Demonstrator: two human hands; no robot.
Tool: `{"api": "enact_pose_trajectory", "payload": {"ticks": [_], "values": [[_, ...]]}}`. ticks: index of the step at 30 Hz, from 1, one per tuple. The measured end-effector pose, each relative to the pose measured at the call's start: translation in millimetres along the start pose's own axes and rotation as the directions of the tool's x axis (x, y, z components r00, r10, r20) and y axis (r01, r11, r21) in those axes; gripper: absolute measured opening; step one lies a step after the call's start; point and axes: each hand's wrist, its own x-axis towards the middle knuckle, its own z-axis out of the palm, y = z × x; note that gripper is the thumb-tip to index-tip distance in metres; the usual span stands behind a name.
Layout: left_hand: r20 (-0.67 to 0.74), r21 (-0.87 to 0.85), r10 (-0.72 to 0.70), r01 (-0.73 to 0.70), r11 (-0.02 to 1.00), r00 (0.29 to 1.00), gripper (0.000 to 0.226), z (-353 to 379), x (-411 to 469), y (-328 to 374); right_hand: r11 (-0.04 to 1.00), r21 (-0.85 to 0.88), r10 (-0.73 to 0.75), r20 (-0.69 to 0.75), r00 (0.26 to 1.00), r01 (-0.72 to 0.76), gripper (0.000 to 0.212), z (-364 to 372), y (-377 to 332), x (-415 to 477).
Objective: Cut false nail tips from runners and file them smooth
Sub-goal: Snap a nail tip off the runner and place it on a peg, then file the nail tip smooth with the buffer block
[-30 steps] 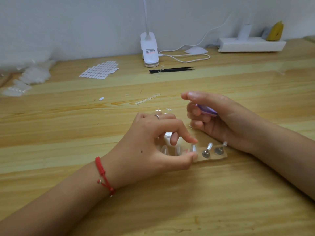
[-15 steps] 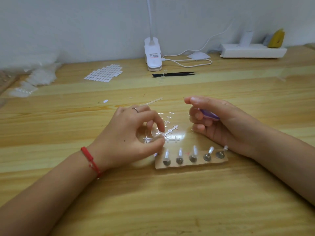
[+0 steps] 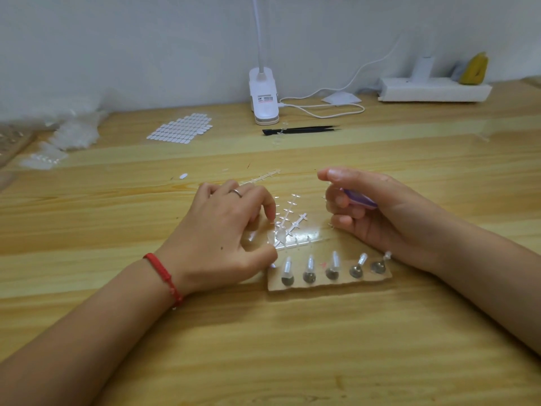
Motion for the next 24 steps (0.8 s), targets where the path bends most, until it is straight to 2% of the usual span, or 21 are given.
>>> {"api": "enact_pose_trajectory", "payload": {"ticks": [8, 24], "values": [[-0.048, 0.018, 0.047, -0.046, 0.999, 0.998, 0.033, 3.0, 1.0, -0.4, 1.000, 0.005, -0.008, 0.016, 1.000, 0.008, 0.015, -2.6, 1.4, 0.9], [-0.089, -0.336, 0.011, -0.040, 0.941, 0.996, 0.020, 3.0, 2.4, -2.0, 1.000, 0.019, -0.002, 0.003, 1.000, 0.002, 0.014, -2.1, 0.8, 1.2]]}}
